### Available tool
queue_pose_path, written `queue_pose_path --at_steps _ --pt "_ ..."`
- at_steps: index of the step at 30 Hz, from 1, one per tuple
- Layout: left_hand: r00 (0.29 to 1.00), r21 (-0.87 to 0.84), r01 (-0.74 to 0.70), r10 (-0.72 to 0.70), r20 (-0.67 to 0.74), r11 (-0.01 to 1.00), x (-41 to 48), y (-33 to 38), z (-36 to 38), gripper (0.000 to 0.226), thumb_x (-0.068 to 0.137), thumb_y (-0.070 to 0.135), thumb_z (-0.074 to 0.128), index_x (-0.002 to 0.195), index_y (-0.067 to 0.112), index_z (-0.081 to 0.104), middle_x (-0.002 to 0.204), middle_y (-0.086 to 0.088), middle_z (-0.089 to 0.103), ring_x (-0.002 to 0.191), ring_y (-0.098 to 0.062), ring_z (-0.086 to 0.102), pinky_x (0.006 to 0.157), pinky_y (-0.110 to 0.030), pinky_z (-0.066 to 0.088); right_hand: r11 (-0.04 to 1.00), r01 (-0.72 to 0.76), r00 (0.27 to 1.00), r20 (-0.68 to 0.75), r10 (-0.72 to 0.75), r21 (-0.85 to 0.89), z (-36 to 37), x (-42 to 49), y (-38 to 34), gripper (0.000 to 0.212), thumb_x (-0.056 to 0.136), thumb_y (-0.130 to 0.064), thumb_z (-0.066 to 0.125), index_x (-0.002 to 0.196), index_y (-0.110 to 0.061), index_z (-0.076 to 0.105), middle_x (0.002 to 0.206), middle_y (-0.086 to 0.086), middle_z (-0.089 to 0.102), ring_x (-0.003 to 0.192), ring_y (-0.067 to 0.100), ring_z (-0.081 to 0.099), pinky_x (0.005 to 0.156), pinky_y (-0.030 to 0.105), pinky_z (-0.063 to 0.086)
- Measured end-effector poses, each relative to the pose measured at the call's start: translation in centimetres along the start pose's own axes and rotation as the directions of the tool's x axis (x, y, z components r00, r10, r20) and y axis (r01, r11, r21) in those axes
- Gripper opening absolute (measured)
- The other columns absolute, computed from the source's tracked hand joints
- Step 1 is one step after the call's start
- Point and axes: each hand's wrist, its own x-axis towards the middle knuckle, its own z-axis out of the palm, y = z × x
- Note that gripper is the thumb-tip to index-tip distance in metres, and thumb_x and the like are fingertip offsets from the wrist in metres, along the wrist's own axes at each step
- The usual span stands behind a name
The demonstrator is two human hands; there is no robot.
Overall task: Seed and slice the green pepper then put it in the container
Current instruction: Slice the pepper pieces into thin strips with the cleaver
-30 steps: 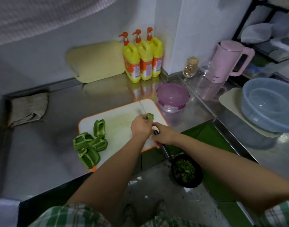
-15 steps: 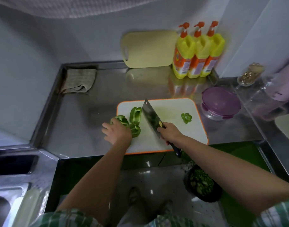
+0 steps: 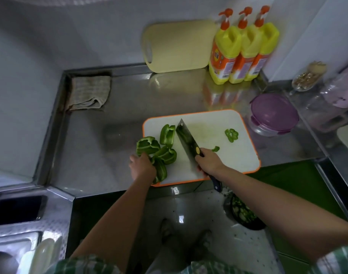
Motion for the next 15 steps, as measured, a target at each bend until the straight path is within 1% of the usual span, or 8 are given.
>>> queue_pose_path --at_steps 1,3,5,7,10,11,14,15 --pt "1.0 -0.002 -0.009 0.009 0.004 1.0 0.2 -0.2 0.1 0.033 0.093 0.008 0.052 0.126 0.009 0.05 0.133 -0.018 0.034 0.118 -0.037 0.046 0.096 -0.042 0.046 1.0 0.014 0.999 -0.051 -0.014 -0.009 -0.1 0.0 0.0 0.015 0.095 -0.015 0.043 0.097 -0.006 0.055 0.061 0.004 0.06 0.057 0.028 0.058 0.056 0.039 0.053" --pt "1.0 -0.018 -0.016 0.016 0.001 1.0 0.3 -0.3 0.1 0.031 0.095 0.014 0.051 0.126 0.007 0.05 0.13 -0.018 0.036 0.112 -0.037 0.052 0.093 -0.042 0.047 0.999 0.015 0.995 -0.103 -0.01 0.052 -0.1 0.0 -0.1 0.013 0.096 -0.015 0.042 0.094 -0.008 0.053 0.063 0.005 0.058 0.055 0.027 0.055 0.047 0.035 0.05" --pt "0.999 -0.055 -0.015 0.014 -0.03 0.998 0.3 -0.1 0.0 0.03 0.098 0.02 0.047 0.124 0.005 0.048 0.128 -0.019 0.038 0.108 -0.037 0.054 0.089 -0.041 0.047 0.993 0.003 0.996 -0.091 0.008 0.12 0.0 0.0 -0.4 0.012 0.096 -0.013 0.041 0.096 -0.008 0.053 0.064 0.007 0.056 0.051 0.024 0.052 0.04 0.027 0.043" --pt "0.998 -0.107 -0.024 0.017 -0.066 0.994 0.0 0.4 -0.3 0.031 0.099 0.023 0.045 0.122 0.003 0.05 0.128 -0.02 0.04 0.107 -0.037 0.055 0.088 -0.04 0.045 0.991 -0.003 0.998 -0.062 0.012 0.135 0.4 0.1 -0.8 0.014 0.095 -0.011 0.041 0.097 -0.008 0.054 0.062 0.007 0.055 0.048 0.021 0.051 0.039 0.025 0.041" --pt "0.994 -0.166 -0.07 0.055 -0.096 0.984 0.0 1.0 -0.7 0.033 0.096 0.026 0.052 0.121 0.006 0.054 0.128 -0.019 0.045 0.107 -0.036 0.056 0.09 -0.039 0.045 0.989 -0.03 0.999 -0.034 0.035 0.142 0.9 0.5 -0.9 0.014 0.095 -0.011 0.04 0.096 -0.007 0.053 0.06 0.008 0.055 0.048 0.025 0.049 0.042 0.028 0.043" --pt "0.992 -0.179 -0.094 0.076 -0.105 0.979 0.0 1.1 -0.7 0.032 0.094 0.027 0.055 0.119 0.008 0.056 0.126 -0.018 0.048 0.106 -0.035 0.057 0.089 -0.038 0.046 0.99 -0.042 0.998 -0.035 0.047 0.132 0.9 0.6 -0.8 0.014 0.095 -0.011 0.04 0.095 -0.008 0.053 0.061 0.008 0.056 0.05 0.026 0.051 0.044 0.03 0.044" --pt "0.982 -0.223 -0.165 0.14 -0.125 0.961 0.1 1.8 -0.8 0.029 0.088 0.029 0.063 0.11 0.011 0.059 0.114 -0.012 0.059 0.099 -0.029 0.059 0.081 -0.033 0.046 0.997 -0.055 0.994 -0.089 0.059 0.046 0.1 0.8 -0.2 0.013 0.095 -0.014 0.041 0.093 -0.012 0.053 0.068 0.009 0.061 0.062 0.031 0.061 0.053 0.038 0.051" --pt "0.98 -0.234 -0.18 0.154 -0.125 0.955 0.1 2.1 -0.8 0.03 0.086 0.029 0.064 0.11 0.012 0.059 0.111 -0.011 0.061 0.098 -0.027 0.06 0.08 -0.031 0.045 0.998 -0.058 0.991 -0.12 0.061 0.028 -0.3 0.7 0.1 0.012 0.095 -0.016 0.041 0.092 -0.013 0.053 0.068 0.009 0.062 0.061 0.03 0.06 0.055 0.039 0.052"
